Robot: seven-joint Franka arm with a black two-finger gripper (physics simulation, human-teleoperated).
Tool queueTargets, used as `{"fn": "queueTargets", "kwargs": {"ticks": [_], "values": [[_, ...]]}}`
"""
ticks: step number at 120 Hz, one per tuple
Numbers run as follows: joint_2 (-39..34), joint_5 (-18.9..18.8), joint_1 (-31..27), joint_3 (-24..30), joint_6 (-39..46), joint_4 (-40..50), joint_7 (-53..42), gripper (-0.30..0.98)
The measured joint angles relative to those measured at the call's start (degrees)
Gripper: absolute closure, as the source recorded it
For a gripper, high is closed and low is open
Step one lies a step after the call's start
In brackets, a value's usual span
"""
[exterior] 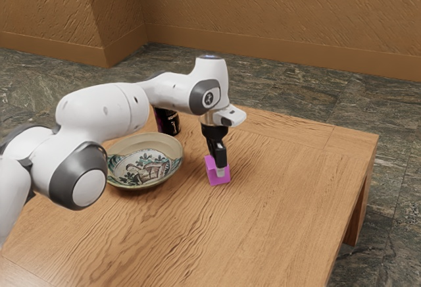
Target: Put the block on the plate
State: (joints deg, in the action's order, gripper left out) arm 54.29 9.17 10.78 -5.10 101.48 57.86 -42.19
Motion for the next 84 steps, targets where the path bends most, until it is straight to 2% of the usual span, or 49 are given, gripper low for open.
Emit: {"fn": "queueTargets", "kwargs": {"ticks": [16, 41, 84], "values": [[0.0, 0.0, 0.0, 0.0, 0.7, 0.2, 0.3, 0.2], [-0.3, -0.1, 0.1, 0.0, 1.4, 0.2, 1.0, 0.3], [-3.5, -0.4, 0.6, 0.0, 1.6, 1.2, 1.8, 0.36]]}}
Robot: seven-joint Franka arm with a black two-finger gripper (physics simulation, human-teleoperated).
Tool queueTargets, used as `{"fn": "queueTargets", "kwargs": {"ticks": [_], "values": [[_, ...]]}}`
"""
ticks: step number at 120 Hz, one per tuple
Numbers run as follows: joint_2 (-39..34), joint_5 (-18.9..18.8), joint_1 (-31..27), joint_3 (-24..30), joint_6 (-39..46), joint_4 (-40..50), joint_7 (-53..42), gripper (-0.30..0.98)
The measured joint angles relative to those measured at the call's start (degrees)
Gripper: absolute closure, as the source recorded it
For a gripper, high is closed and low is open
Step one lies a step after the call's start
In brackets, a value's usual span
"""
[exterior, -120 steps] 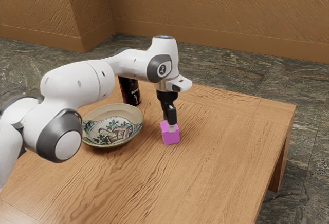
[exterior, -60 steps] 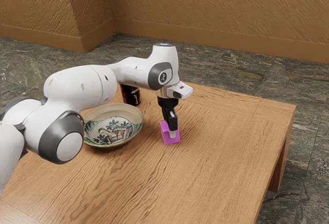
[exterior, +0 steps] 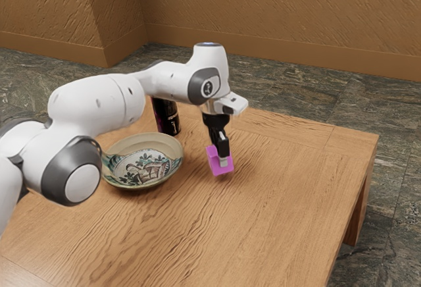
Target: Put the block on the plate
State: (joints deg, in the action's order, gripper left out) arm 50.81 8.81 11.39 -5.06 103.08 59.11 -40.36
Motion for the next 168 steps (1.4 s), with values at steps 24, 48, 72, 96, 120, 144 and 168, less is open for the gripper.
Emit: {"fn": "queueTargets", "kwargs": {"ticks": [24, 48, 72, 96, 120, 144, 168], "values": [[-8.3, -0.3, 0.2, -0.3, -0.3, 4.8, 0.4, 0.31], [-15.3, -0.5, -0.4, -3.3, -0.8, 10.6, 0.6, 0.29], [-18.3, -0.2, -0.6, -9.2, -1.2, 14.7, 0.3, 0.28], [-19.1, 1.5, -1.4, -14.3, -1.3, 17.0, -1.1, 0.28], [-19.1, 3.4, -1.8, -18.1, -1.0, 18.2, -3.2, 0.28], [-19.1, 4.8, -1.9, -20.5, -0.4, 20.5, -5.4, 0.28], [-18.7, 5.7, -1.9, -20.5, 2.8, 25.3, -7.0, 0.29]]}}
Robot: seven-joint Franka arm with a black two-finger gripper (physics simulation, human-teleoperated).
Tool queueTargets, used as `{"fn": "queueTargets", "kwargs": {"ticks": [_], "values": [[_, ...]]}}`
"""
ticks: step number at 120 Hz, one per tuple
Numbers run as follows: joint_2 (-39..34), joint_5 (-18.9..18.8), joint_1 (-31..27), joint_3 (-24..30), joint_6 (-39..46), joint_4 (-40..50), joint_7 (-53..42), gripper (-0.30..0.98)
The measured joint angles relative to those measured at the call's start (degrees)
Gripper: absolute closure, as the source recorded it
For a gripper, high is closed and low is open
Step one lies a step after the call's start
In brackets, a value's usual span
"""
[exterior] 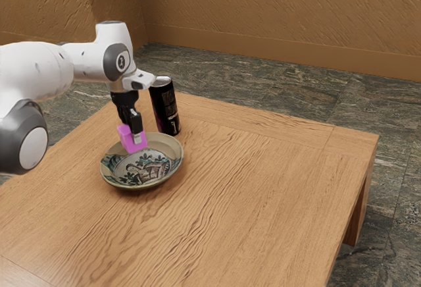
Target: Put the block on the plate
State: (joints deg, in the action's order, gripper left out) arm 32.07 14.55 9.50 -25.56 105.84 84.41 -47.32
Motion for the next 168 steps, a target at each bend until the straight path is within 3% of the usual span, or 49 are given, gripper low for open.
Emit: {"fn": "queueTargets", "kwargs": {"ticks": [74, 114, 148, 168], "values": [[4.3, 1.7, -0.6, 0.5, 5.7, 2.2, -2.3, 0.28], [4.5, 2.6, -1.1, 0.6, 6.3, 2.2, -3.1, 0.06], [-3.9, 1.6, -0.3, 0.7, 4.3, 2.0, -4.0, 0.02], [-12.6, -1.7, 1.7, 5.4, -1.0, 1.3, -4.2, 0.01]]}}
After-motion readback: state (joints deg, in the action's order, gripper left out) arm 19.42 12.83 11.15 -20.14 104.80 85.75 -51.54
